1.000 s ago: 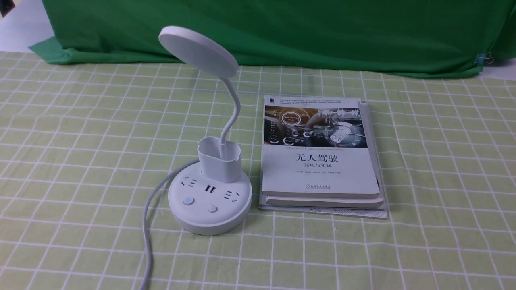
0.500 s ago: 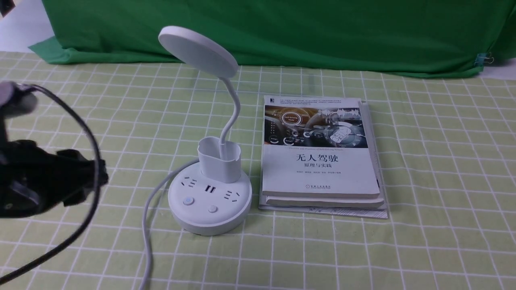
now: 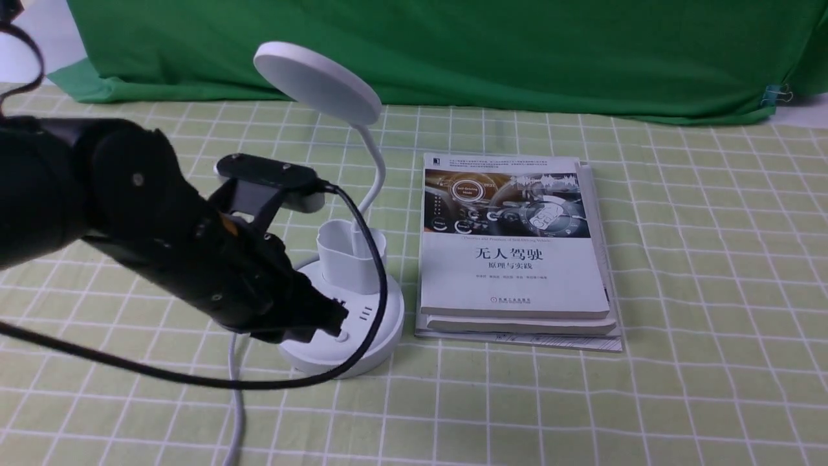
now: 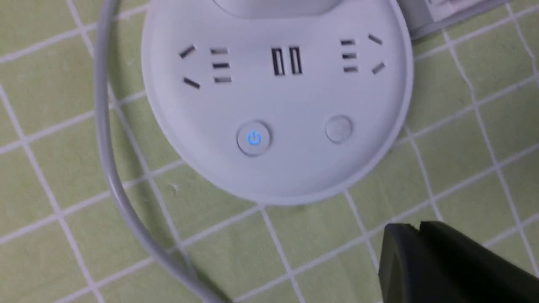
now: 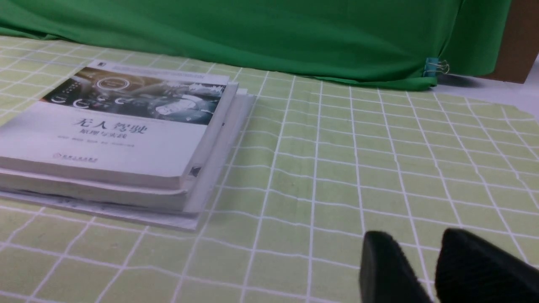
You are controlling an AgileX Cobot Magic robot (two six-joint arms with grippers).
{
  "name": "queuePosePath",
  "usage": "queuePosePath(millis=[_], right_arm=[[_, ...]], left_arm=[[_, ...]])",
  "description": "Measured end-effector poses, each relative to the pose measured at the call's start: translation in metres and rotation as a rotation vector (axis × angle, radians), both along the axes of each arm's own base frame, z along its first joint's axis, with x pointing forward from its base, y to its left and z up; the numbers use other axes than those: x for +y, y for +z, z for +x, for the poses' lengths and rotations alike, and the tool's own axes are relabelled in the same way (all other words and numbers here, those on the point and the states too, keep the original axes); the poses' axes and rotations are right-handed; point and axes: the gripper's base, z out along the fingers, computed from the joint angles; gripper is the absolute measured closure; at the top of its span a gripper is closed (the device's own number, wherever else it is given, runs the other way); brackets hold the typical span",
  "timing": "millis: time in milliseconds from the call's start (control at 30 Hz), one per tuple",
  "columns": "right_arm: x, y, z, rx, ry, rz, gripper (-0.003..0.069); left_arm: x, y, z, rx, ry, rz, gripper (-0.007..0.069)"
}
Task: Turn on the table lamp on the green coffee tablecloth with your hand.
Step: 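Press the power button on the lamp base to turn the lamp on with the left gripper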
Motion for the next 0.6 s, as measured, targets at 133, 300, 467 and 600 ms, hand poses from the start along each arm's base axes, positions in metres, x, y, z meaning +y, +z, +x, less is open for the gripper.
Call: queuePosePath(millis=[133,300,467,600], right_arm=[[0.0,0.0,0.0,0.0,0.0,0.0,0.0414],[0.0,0.0,0.0,0.0,0.0,0.0,0.0414],[0.0,0.0,0.0,0.0,0.0,0.0,0.0414],[0.0,0.0,0.0,0.0,0.0,0.0,0.0414]], left_arm=[[-0.008,-0.004,0.014,-0.03,-0.005,0.064,0.062],[-0.033,-0.02,0.019,-0.046,-0.049,0.179,0.062],[-0.038,-0.038,0.023,-0.027,-0.058,0.219,0.062],[-0.041,-0.042,0.029,-0.068,-0.067,0.215,0.062]])
